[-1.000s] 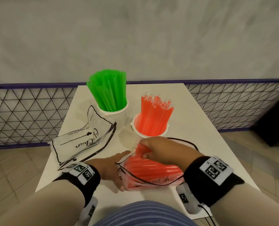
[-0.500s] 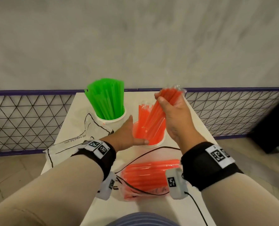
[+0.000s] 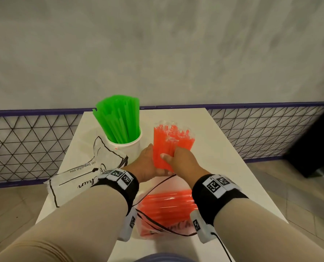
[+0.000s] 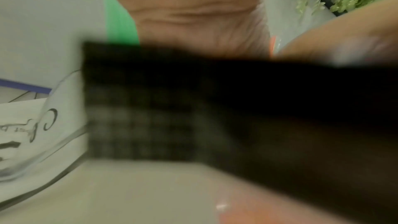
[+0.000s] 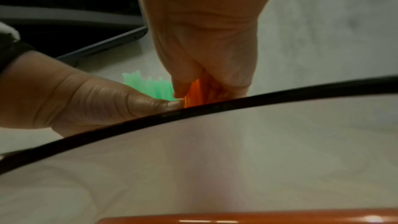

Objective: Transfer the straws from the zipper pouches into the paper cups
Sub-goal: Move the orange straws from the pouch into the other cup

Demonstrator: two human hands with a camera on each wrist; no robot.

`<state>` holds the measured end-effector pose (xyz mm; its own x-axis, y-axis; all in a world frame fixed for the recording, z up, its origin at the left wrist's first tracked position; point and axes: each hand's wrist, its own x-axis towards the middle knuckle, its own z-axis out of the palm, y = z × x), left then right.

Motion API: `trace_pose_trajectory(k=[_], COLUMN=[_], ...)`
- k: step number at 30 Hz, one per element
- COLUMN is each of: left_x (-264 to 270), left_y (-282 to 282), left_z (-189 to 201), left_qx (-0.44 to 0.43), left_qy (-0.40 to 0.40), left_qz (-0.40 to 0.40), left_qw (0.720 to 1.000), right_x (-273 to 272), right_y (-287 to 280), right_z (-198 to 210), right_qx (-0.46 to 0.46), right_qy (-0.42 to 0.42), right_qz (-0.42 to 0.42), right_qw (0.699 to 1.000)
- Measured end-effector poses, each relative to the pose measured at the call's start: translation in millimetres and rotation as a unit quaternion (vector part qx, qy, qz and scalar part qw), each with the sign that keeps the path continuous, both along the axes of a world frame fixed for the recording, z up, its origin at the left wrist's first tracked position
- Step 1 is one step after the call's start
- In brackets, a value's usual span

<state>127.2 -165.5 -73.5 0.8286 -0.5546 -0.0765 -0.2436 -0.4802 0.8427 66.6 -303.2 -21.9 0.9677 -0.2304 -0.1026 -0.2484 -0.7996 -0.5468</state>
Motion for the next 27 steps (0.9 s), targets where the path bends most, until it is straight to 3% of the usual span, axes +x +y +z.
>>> trace_pose_trajectory(k=[3,10,16,21,24,27], left_x=[-1.2,0.7,7.6,0.2,-11.7,-16.0], left_y=[-0.4,-0.1,-2.5,8.2,27.4,59.7], left_z=[-2.9,-10.9,-21.4,-4.3,4.7,-2.9], left_qx=[-0.024,-0.048,-0.053,0.002,0.043,0.081], left_qy=[0.025,0.042,0.039,0.058,0.124,0.203], left_qz=[0.001,0.019,0.019,0.071,0.036,0.005], left_qw=[0.999,0.998,0.998,0.996,0.991,0.976], right_x=[10.4,20.8,7.5,-22.5,-47.3,-61.7], right_y=[4.0,18.9,18.1,6.3,-9.8,-22.6], right_z=[-0.9,-14.9,-15.5,12.2,24.8,15.0], right_qx=[-0.015,0.117,0.132,0.127,0.144,0.082], right_qy=[-0.016,-0.070,-0.064,-0.091,0.010,0.099], right_qz=[-0.012,-0.085,-0.073,0.045,0.178,0.246], right_qw=[1.000,0.987,0.987,0.987,0.973,0.961])
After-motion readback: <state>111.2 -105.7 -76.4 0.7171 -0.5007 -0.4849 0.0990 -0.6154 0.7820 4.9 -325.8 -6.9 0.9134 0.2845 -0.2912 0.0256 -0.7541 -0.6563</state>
